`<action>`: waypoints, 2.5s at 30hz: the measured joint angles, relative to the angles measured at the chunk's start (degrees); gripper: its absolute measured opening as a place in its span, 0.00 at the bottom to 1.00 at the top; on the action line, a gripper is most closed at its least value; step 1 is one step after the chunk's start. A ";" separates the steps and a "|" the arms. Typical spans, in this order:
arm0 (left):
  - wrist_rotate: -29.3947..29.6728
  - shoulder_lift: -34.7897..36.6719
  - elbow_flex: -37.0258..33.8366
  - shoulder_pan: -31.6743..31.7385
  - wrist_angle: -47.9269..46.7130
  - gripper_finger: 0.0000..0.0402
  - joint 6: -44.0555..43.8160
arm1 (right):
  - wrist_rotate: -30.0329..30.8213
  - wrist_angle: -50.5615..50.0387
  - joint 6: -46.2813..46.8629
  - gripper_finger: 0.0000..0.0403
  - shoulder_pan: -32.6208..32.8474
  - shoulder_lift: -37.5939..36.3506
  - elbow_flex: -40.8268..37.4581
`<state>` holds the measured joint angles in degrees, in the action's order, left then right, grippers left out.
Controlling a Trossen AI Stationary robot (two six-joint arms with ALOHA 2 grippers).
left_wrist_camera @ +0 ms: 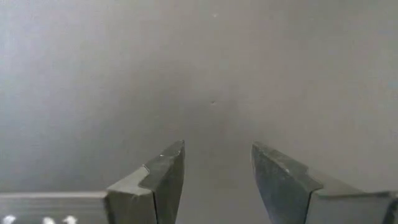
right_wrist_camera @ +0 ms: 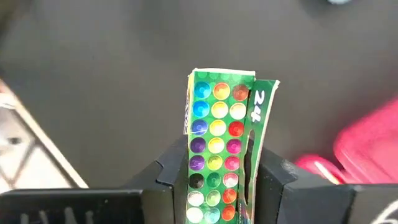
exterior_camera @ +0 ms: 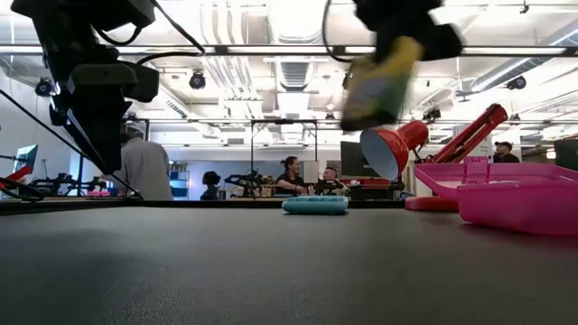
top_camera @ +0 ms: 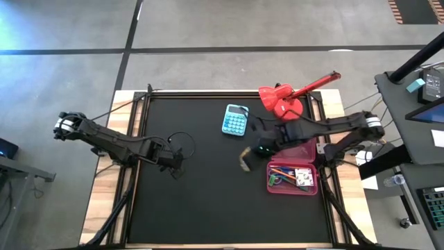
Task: Pack school essentials
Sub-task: Put the yellow crayons box into the pink supply box
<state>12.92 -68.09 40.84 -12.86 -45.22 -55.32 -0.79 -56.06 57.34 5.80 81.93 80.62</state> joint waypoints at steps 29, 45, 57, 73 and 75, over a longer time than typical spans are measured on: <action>1.28 -0.16 0.00 0.11 1.74 0.42 -3.01 | 8.82 0.22 41.07 0.25 18.98 -19.84 -28.63; 1.32 -0.18 0.00 0.13 1.89 0.42 -2.81 | 14.26 2.14 52.88 0.25 25.01 -17.91 -31.38; 1.32 -0.18 0.00 0.13 1.89 0.42 -2.79 | 14.30 1.96 53.58 0.33 24.96 -17.57 -31.38; 1.32 -0.20 0.00 0.13 1.85 0.42 -2.33 | 12.56 -2.33 54.20 0.50 24.95 -17.08 -31.53; 1.32 -0.20 0.00 0.14 1.83 0.42 -2.35 | 12.31 -3.53 54.58 0.50 24.96 -16.45 -31.54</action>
<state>14.24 -68.29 40.84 -12.73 -43.40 -57.66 11.52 -59.58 111.92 30.76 65.47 49.08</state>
